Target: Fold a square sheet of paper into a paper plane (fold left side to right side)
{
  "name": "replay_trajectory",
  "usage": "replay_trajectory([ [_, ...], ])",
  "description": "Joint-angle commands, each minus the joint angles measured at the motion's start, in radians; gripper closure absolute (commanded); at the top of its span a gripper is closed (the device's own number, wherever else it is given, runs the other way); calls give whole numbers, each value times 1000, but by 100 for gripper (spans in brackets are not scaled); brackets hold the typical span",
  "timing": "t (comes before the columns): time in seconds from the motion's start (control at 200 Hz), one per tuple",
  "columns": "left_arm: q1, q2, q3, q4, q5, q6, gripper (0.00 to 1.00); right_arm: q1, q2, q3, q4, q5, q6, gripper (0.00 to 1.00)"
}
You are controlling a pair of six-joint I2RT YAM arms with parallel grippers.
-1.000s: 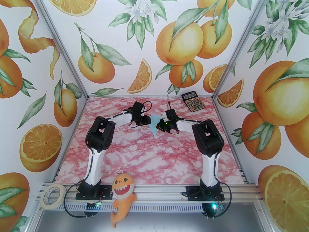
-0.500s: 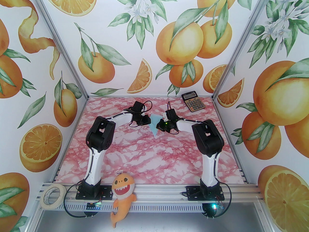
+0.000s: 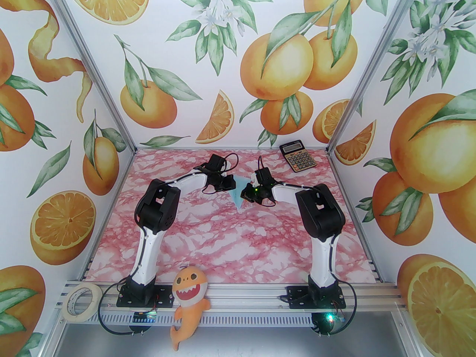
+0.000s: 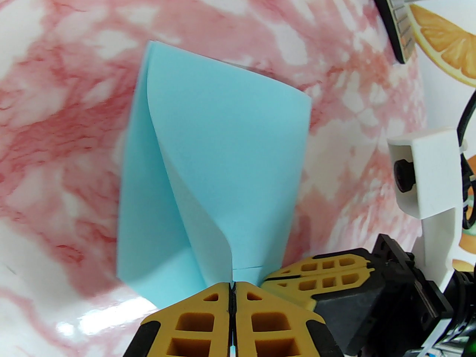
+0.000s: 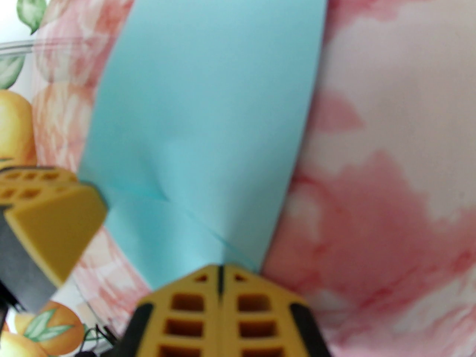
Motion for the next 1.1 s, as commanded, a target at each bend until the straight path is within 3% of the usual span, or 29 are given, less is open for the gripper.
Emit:
replay_trajectory([
  [0.0,-16,29,48,12,23,-6,91,-1,44,-8,-40,35,-16,98],
  [1.096,-34,88,113,66,43,-63,99,-15,-1,-39,28,13,4,95],
])
